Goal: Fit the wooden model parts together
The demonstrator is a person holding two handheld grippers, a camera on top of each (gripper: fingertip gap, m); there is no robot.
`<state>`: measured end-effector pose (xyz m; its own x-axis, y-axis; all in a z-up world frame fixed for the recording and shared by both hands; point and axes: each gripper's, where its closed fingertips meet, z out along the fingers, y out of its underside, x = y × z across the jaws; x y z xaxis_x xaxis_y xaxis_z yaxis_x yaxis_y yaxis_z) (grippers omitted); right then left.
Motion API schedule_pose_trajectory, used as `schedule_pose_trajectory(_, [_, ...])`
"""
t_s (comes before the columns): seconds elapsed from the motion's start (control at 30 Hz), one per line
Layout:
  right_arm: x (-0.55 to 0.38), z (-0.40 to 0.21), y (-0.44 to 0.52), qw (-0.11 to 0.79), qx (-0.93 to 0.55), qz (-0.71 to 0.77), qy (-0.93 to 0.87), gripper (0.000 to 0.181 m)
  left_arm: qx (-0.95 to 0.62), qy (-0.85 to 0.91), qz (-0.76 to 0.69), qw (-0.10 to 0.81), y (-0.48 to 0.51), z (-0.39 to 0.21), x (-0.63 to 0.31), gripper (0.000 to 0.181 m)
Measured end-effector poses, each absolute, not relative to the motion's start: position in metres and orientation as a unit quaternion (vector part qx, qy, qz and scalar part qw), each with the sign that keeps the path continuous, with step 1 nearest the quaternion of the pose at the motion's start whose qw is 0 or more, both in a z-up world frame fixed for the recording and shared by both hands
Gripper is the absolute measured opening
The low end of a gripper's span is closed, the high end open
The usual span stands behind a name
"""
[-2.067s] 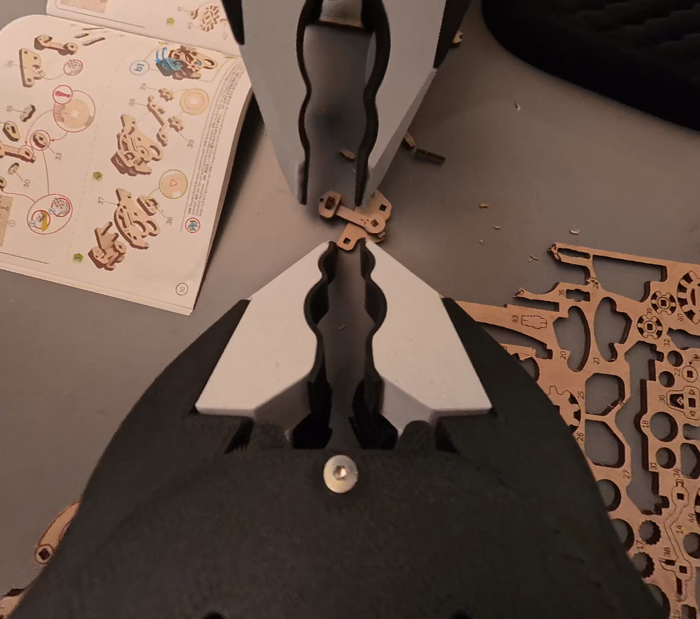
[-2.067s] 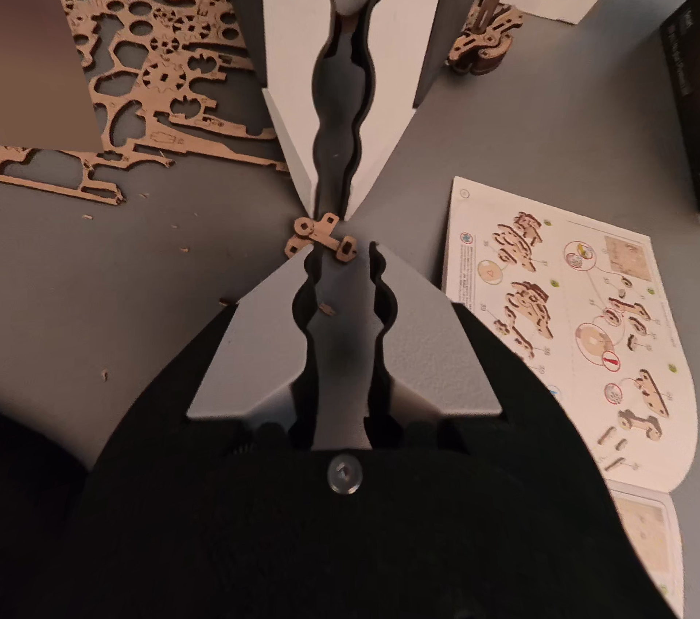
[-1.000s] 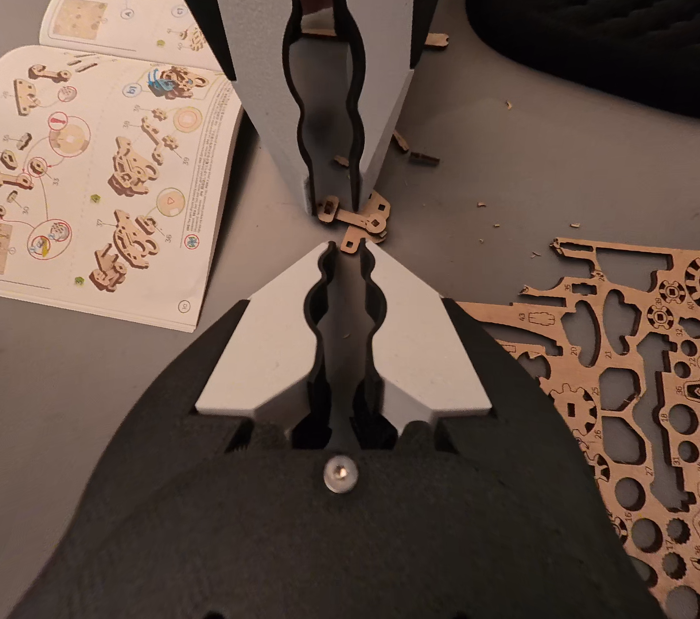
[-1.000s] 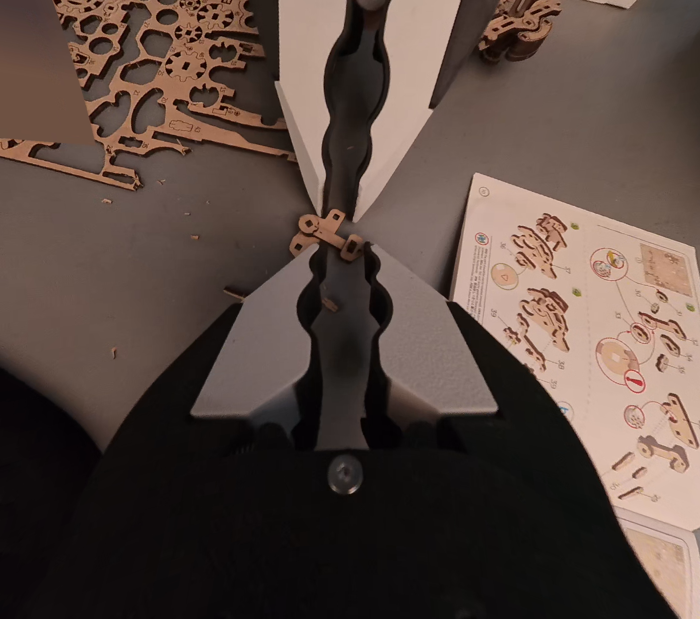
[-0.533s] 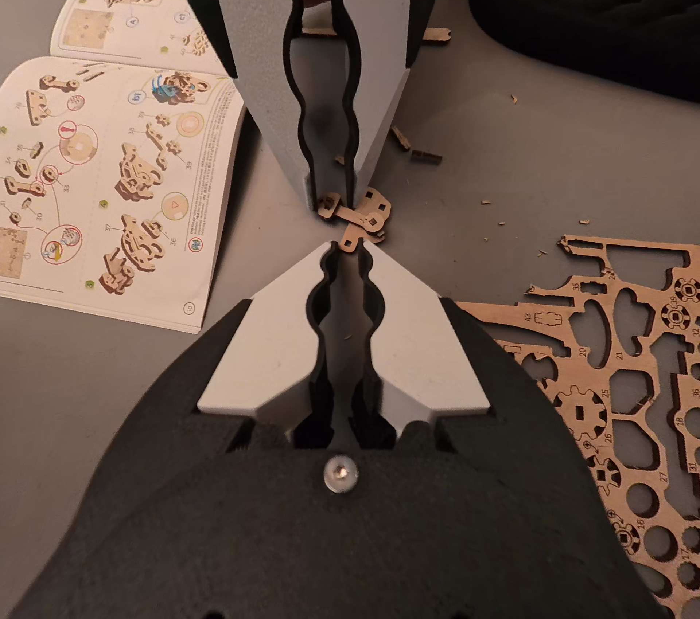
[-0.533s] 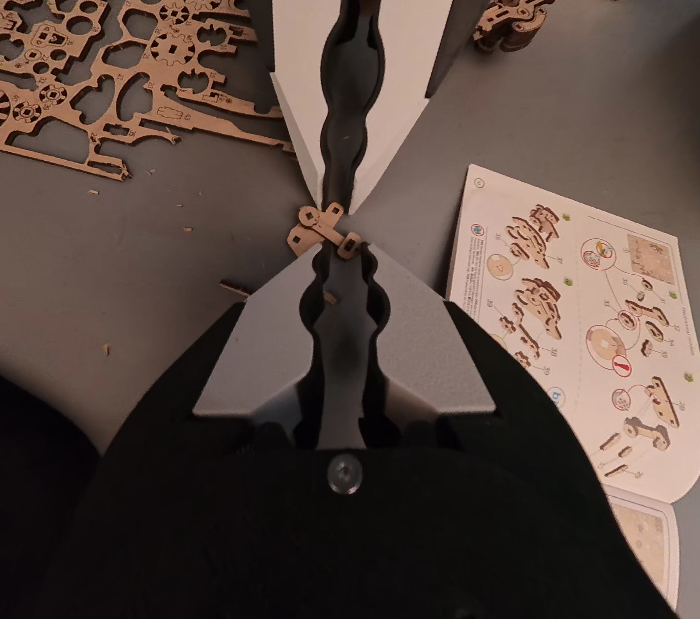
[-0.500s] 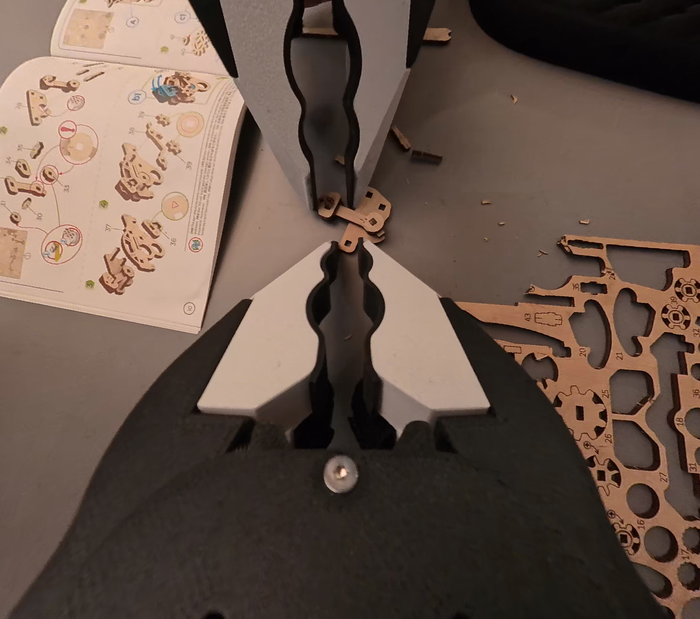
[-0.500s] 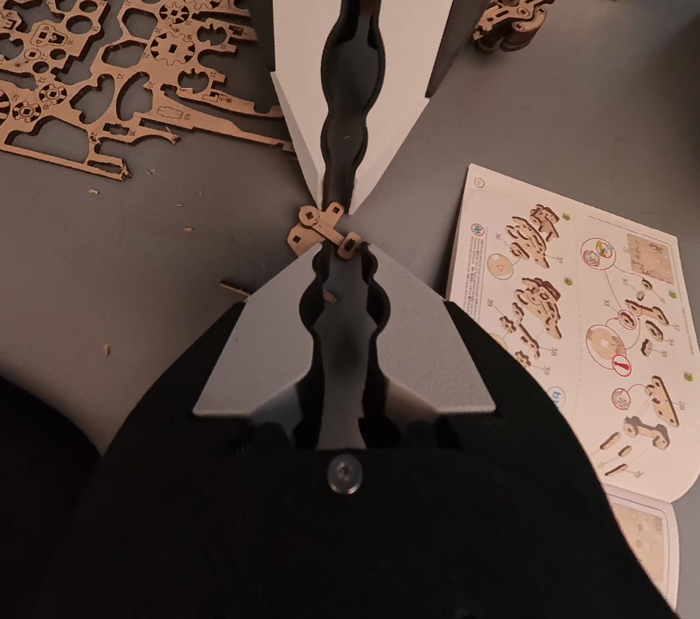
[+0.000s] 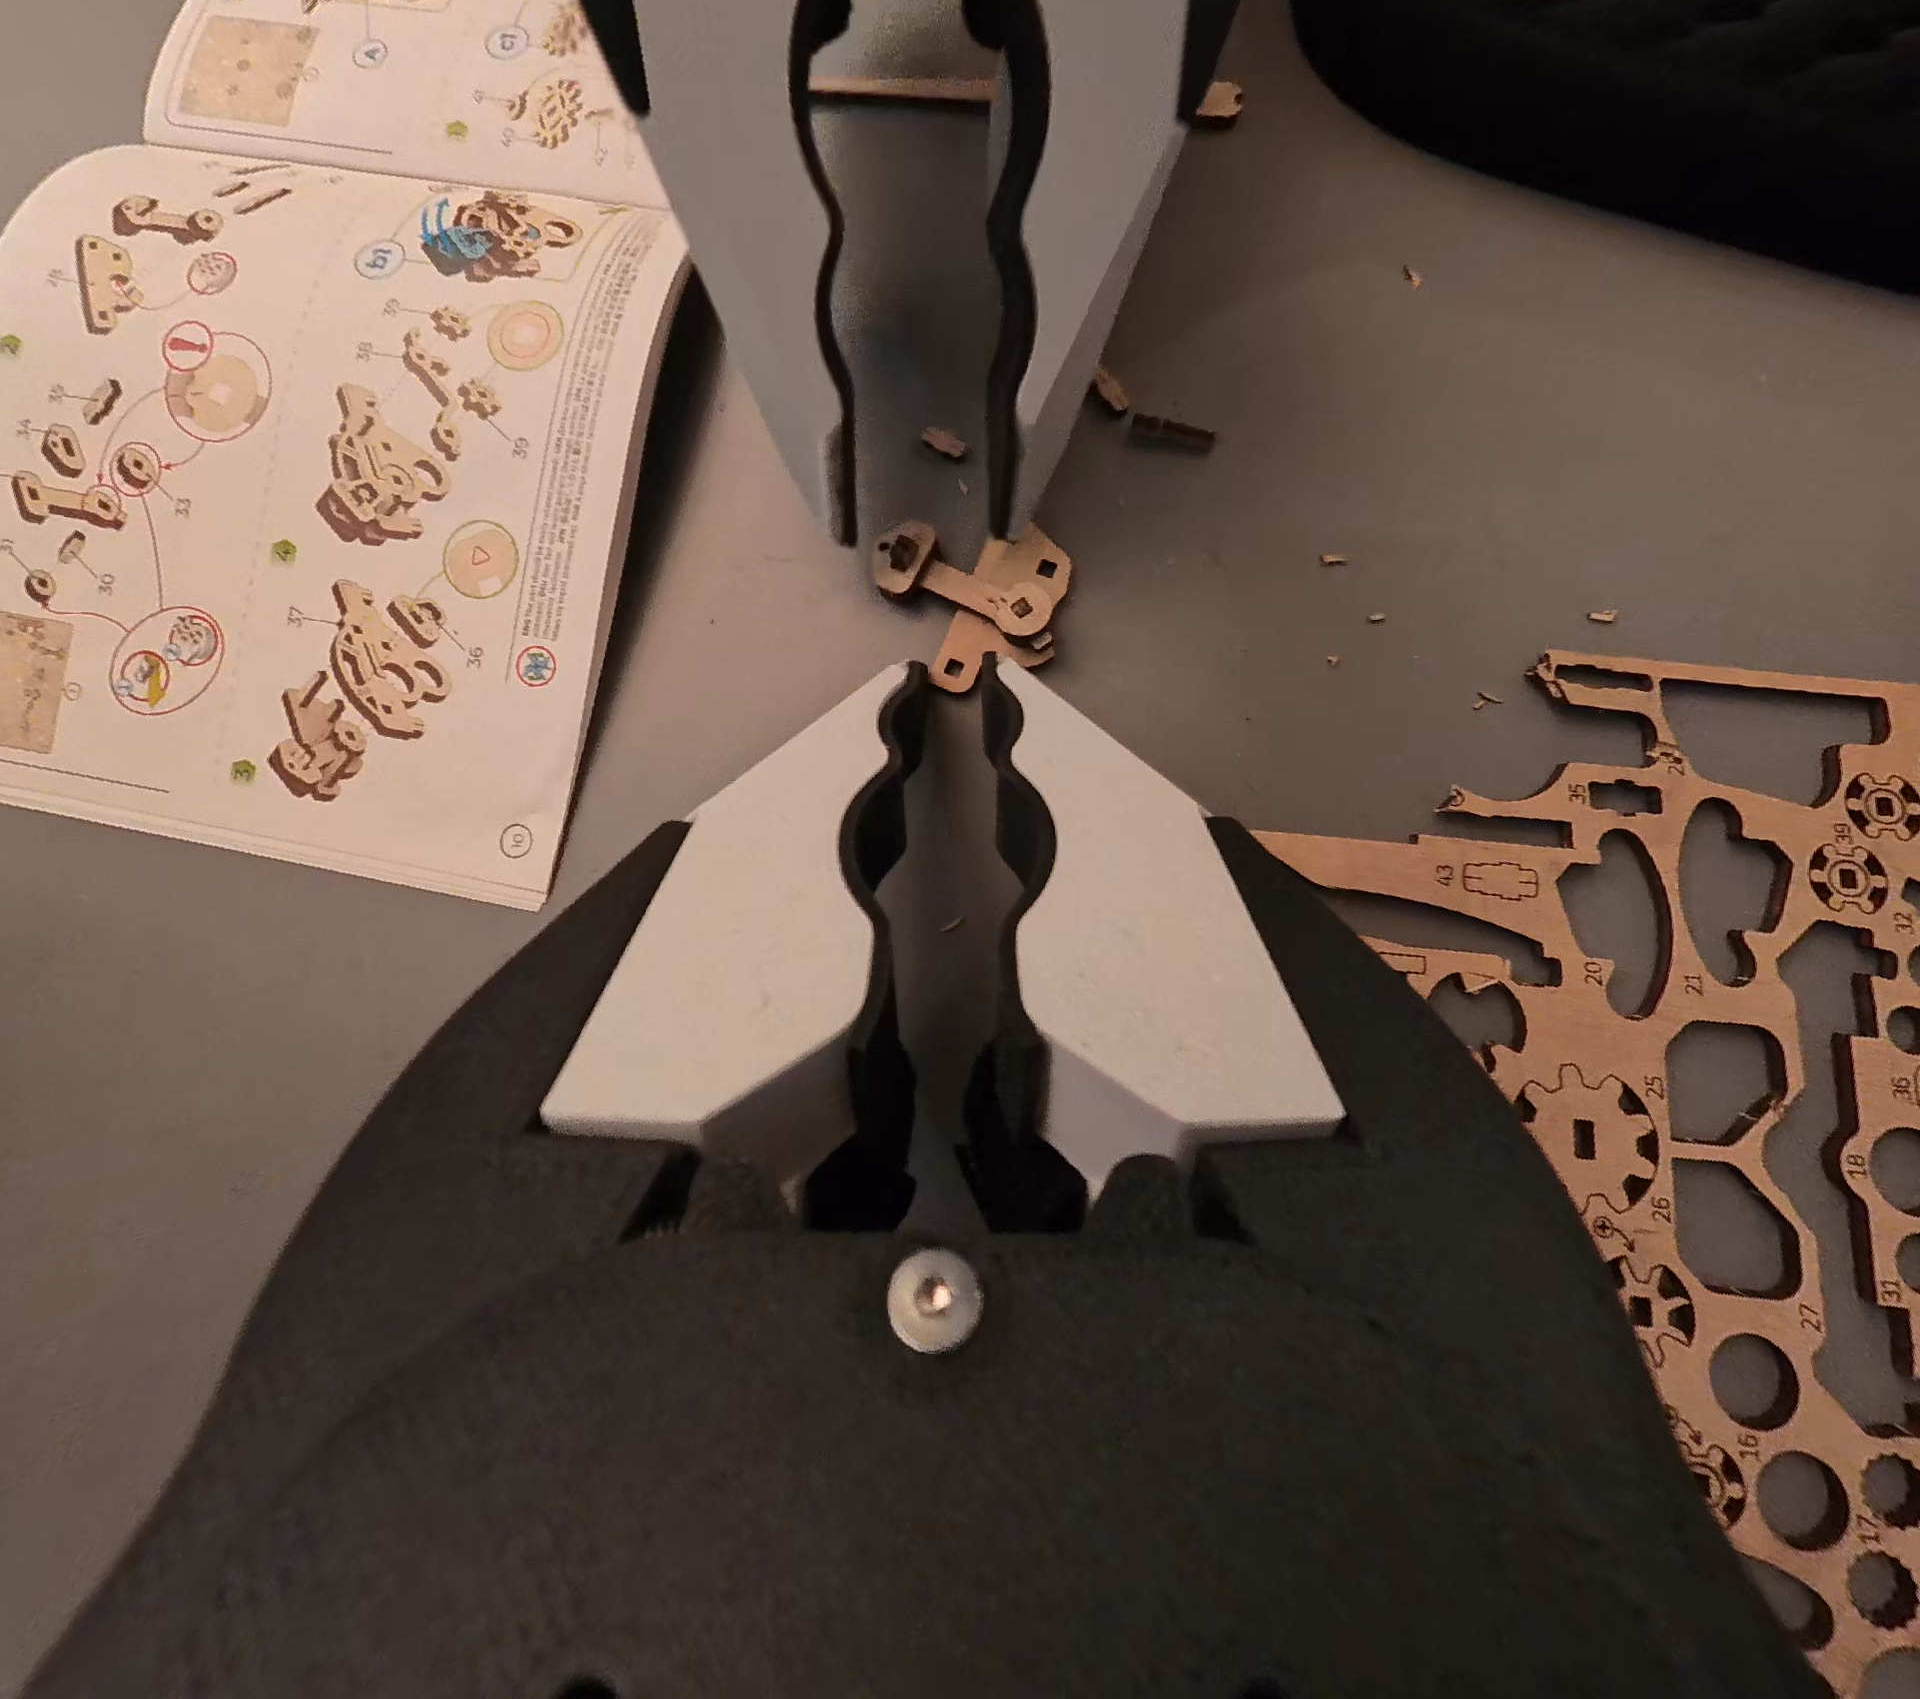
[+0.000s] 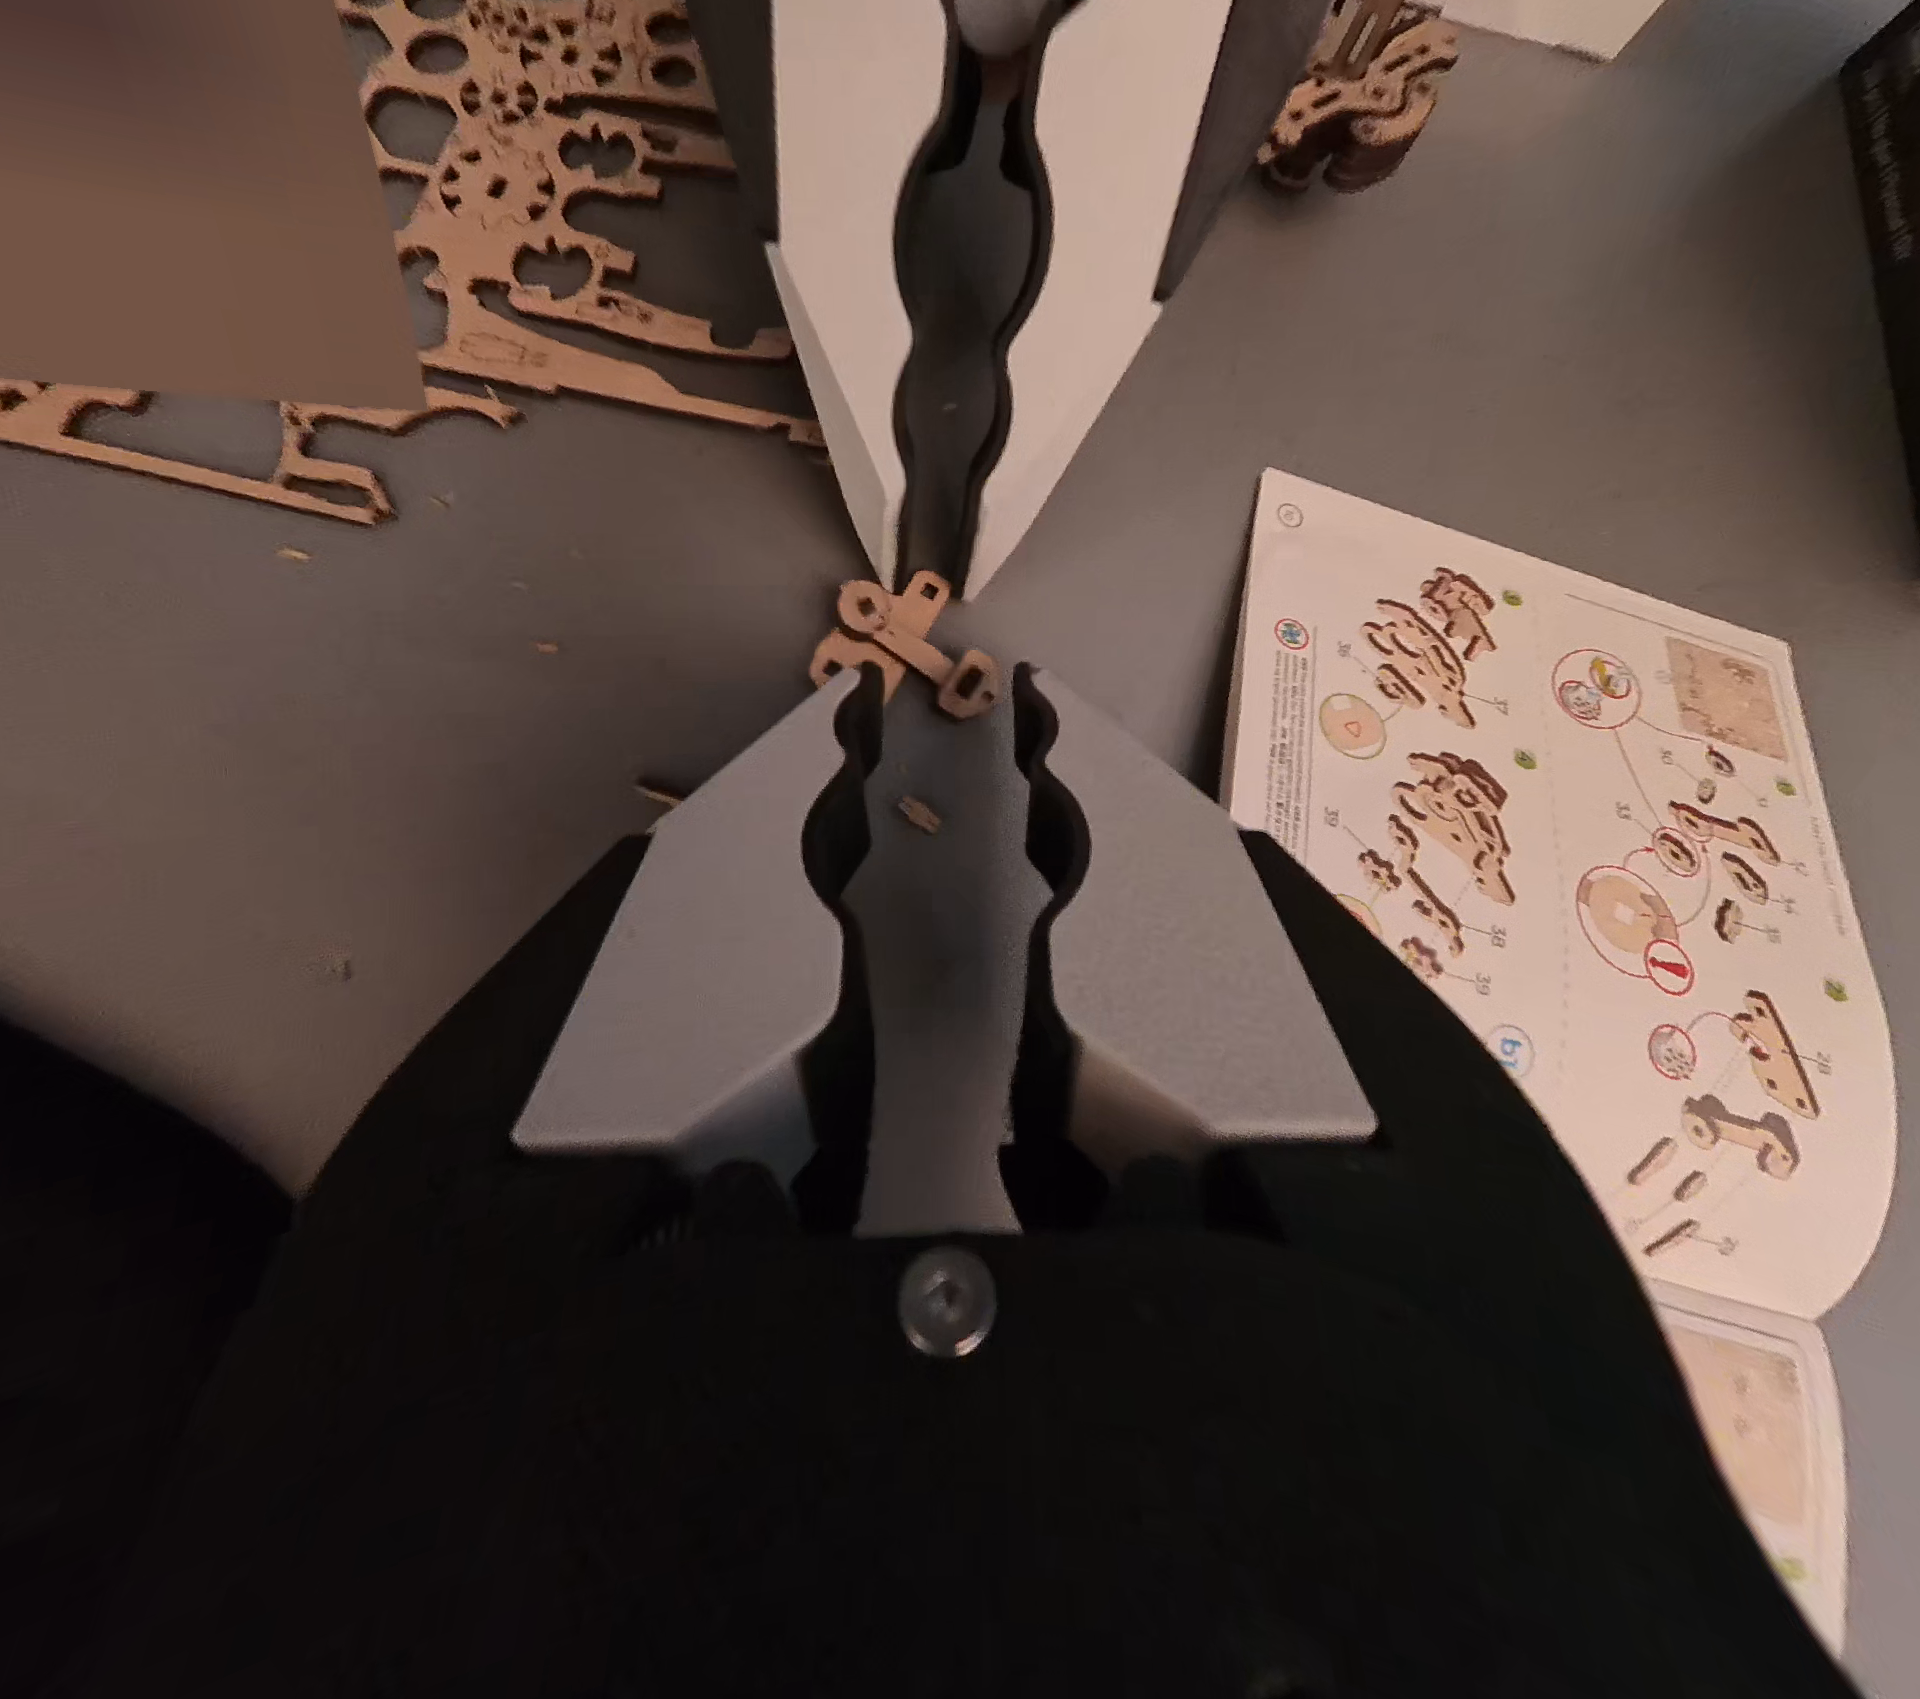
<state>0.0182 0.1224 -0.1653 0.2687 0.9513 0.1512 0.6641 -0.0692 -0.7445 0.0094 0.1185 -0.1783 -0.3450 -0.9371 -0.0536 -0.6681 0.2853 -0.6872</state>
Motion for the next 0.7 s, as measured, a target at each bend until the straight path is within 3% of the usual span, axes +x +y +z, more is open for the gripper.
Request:
schedule_pose_trajectory(0.07, [0.016,-0.153,0.121,0.399,-0.705,0.201,-0.550,0.022,-0.524,0.767,-0.287,0.234,0.118,-0.178,0.009,0.008])
schedule_pose_trajectory(0.2, [0.005,-0.139,0.112,0.411,-0.722,0.275,-0.484,0.000,-0.528,0.764,-0.287,0.234,0.119,-0.178,0.009,0.008])
schedule_pose_trajectory(0.7, [-0.002,-0.167,0.113,0.371,-0.735,0.237,-0.515,0.000,-0.531,0.762,-0.289,0.233,0.119,-0.178,0.009,0.008])
